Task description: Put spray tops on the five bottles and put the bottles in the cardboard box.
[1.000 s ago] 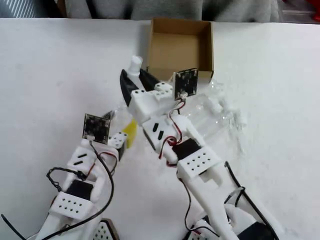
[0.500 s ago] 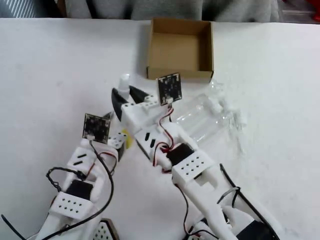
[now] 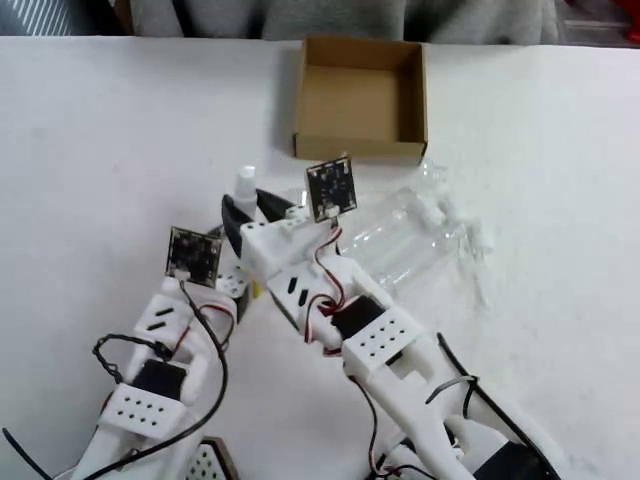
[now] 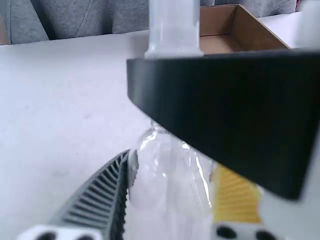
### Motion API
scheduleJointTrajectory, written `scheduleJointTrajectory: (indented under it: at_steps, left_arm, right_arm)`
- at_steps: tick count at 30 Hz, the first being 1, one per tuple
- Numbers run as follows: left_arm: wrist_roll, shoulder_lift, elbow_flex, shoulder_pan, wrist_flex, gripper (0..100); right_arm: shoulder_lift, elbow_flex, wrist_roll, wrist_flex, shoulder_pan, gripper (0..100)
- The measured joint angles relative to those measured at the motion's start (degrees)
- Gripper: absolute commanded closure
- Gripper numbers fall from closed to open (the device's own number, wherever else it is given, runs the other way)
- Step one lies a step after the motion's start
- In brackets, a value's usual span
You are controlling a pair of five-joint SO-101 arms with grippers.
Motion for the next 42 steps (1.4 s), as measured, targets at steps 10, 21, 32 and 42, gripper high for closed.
scheduleJointTrajectory:
  at_steps: [10, 21, 32, 42]
  left_arm:
    - [0.0, 0.0, 0.0, 0.09, 0.09, 95]
    - [0.0, 0.0, 0.0, -0.09, 0.0, 95]
    - [0.0, 0.0, 0.0, -0.09, 0.0, 95]
    - [0.0, 0.0, 0.0, -0.09, 0.0, 95]
  right_arm:
    - [-0.18, -0.09, 2.9, 1.32, -0.09, 83.4]
    - [-1.49, 0.62, 3.08, 1.76, -0.79, 73.5]
    - [-19.69, 2.2, 3.08, 12.57, 0.53, 73.6]
    - [-24.7, 2.2, 3.08, 13.54, 10.81, 94.7]
